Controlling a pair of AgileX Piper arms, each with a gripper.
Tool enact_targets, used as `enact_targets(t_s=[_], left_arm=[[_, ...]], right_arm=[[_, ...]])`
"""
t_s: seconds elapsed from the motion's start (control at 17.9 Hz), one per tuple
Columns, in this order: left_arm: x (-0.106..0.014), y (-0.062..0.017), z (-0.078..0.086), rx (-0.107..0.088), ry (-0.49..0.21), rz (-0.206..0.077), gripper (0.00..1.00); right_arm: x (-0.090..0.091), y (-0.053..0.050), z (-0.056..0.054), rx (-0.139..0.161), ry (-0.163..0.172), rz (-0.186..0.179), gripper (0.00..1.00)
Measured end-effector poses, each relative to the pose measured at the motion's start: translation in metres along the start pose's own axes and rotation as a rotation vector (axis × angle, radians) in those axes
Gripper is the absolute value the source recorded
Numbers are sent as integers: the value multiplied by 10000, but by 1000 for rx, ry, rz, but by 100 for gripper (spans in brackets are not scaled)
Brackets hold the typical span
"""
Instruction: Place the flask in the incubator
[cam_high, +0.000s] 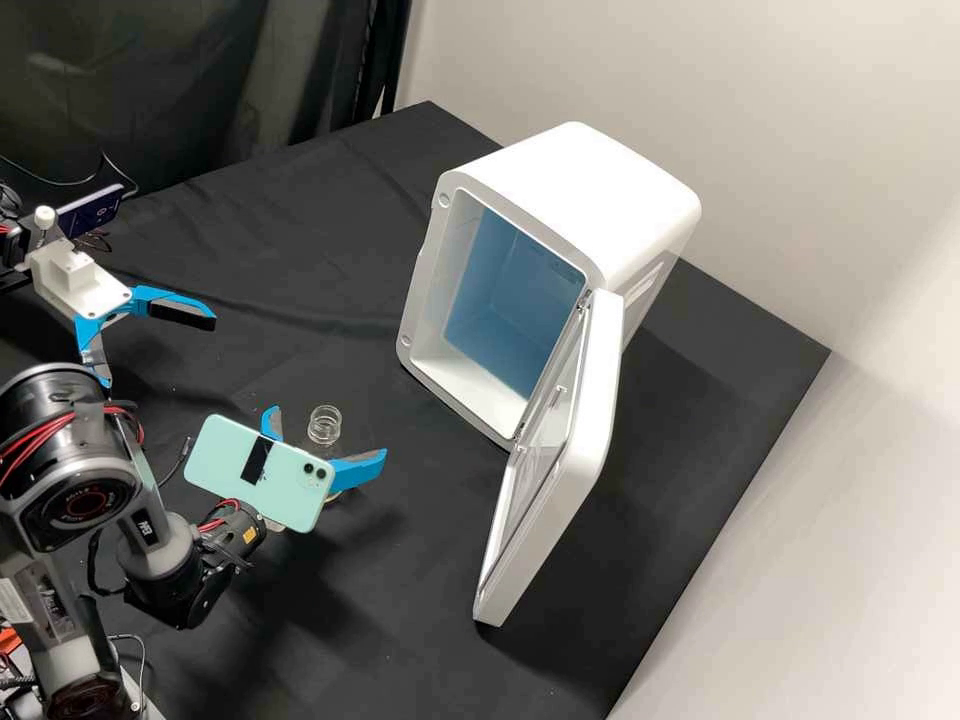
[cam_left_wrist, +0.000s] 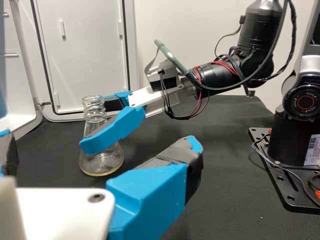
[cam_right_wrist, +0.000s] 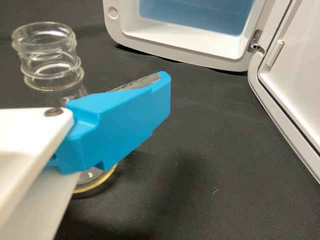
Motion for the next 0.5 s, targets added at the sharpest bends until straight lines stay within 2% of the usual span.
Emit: enact_targets(t_s=[0.34, 0.5], left_arm=[[6, -16, 2, -2, -1, -8, 100], [11, -26, 16, -3, -8, -13, 100]], right_arm=[[22, -27, -6, 12, -6, -7, 100], [51, -56, 16, 38, -39, -5, 100]])
